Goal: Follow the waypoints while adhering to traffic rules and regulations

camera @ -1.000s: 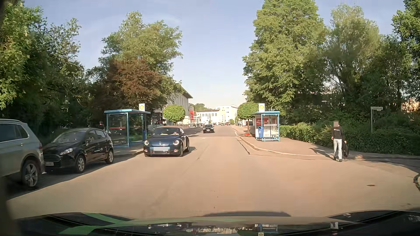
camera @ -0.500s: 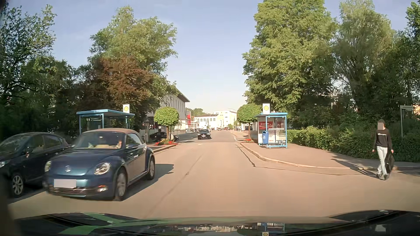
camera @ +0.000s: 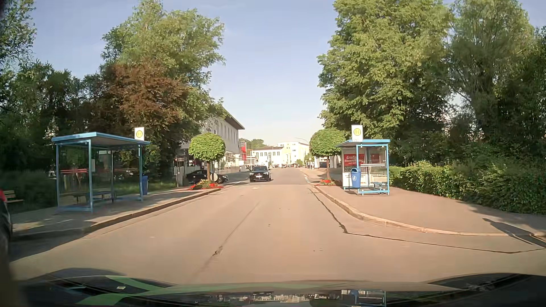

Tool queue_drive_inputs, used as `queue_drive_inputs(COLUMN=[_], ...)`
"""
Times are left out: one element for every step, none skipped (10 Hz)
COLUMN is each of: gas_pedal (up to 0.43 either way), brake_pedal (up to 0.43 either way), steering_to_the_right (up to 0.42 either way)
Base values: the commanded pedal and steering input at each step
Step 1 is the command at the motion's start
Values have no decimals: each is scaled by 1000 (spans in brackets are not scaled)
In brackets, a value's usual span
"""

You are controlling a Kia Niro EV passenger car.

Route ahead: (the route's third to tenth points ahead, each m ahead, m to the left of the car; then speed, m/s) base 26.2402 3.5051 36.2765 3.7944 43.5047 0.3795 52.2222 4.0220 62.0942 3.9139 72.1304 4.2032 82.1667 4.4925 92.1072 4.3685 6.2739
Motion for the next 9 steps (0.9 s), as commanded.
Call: queue_drive_inputs(gas_pedal=[20, 39, 67, 98, 98, 110, 110, 110, 118], brake_pedal=[0, 0, 0, 0, 0, 0, 0, 0, 0], steering_to_the_right=[-7, -8, -8, -8, -8, -8, -8, -8, -8])
